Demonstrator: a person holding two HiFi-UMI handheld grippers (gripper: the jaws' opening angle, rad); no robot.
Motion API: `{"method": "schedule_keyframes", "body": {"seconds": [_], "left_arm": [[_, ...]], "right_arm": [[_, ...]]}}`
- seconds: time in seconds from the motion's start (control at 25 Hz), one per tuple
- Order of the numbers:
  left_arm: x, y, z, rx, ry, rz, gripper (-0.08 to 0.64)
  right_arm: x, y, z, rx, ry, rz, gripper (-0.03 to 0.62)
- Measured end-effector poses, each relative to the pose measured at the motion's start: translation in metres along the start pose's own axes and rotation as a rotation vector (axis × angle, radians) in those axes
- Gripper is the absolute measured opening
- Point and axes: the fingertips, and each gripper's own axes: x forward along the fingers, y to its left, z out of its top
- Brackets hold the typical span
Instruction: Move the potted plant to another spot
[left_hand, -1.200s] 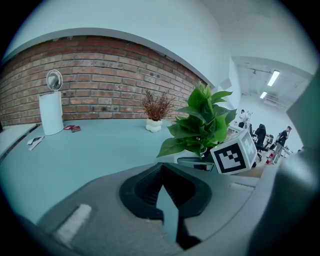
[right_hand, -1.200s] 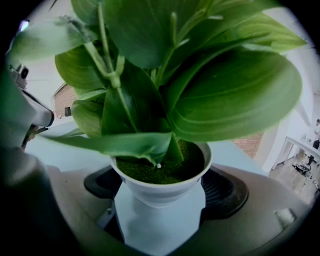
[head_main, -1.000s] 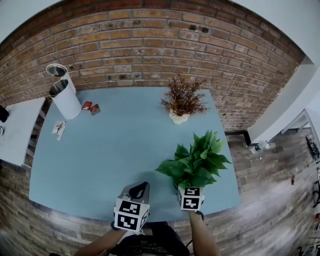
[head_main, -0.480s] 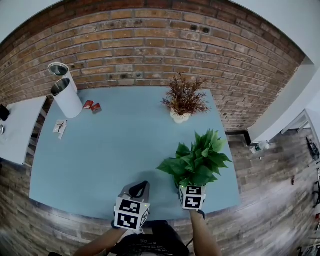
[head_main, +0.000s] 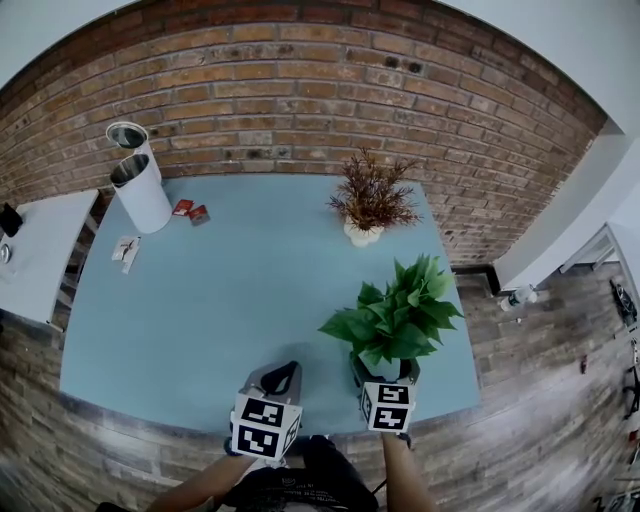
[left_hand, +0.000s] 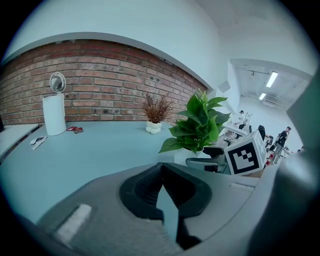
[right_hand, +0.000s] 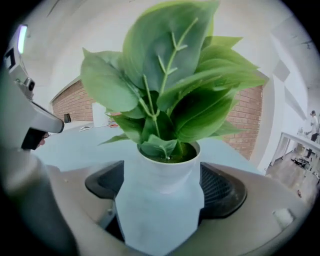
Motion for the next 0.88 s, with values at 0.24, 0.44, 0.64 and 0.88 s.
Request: {"method": "schedule_keyframes", "body": {"seconds": [0.24,0.44,0.64,0.88], "left_arm": [[-0.015,-0.001,-0.005,-0.005,-0.026,0.007,0.002],[-0.029,0.001,-0.011,-0.015,-0.046,0.021,0.002],[-0.046,0.007,-0.018,-0.019,-0.067,0.046,0.002],[-0.07,0.024,-0.023,-0.012,-0.099,0.104,0.002]], "right_arm": [[-0.028,0.019,0.002,0.015,-0.029,0.004,0.379],[-0.053,0.05,0.011,0.023,-0.061,0.058,0.327],[-0.074,0.093,0.028,0.016,-0.104,0.129,0.285],[-0.098,0.15,0.052,0.016,-0.153,0.242,0.245]]}}
